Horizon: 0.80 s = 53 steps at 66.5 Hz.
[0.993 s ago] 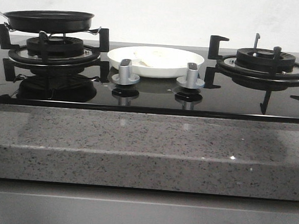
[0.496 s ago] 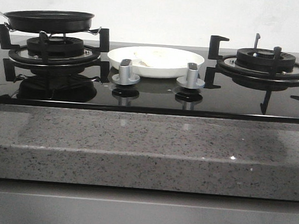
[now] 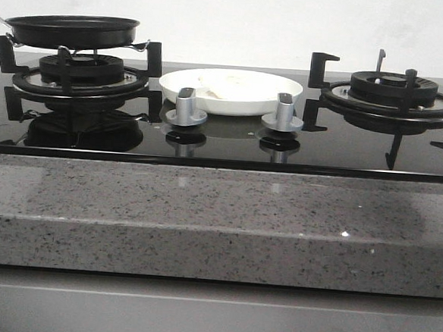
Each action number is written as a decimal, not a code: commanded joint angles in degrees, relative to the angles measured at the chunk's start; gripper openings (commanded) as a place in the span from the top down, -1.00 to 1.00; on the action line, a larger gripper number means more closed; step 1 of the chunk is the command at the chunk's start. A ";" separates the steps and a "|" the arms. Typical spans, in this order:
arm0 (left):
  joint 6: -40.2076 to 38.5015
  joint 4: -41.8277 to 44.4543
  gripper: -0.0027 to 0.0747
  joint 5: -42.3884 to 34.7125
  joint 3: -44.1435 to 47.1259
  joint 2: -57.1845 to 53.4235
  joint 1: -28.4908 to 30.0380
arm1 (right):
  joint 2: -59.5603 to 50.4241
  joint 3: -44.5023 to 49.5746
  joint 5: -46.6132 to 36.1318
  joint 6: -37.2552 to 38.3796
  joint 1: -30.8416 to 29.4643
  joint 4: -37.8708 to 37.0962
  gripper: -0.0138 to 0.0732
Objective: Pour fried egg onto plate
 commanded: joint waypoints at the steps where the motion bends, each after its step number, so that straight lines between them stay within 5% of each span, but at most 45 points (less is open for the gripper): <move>1: -0.60 -2.13 0.98 -8.67 3.07 -4.85 1.08 | 0.04 -1.18 -2.55 -0.81 -0.01 -0.10 0.84; 24: -0.60 -2.13 0.98 -23.87 16.35 -15.16 1.47 | 0.04 -1.18 -2.48 -0.81 -0.01 -0.10 0.84; 53: -0.60 2.34 0.98 -23.10 16.16 -15.17 1.47 | 0.04 -1.18 -2.32 -0.81 -0.01 -0.10 0.84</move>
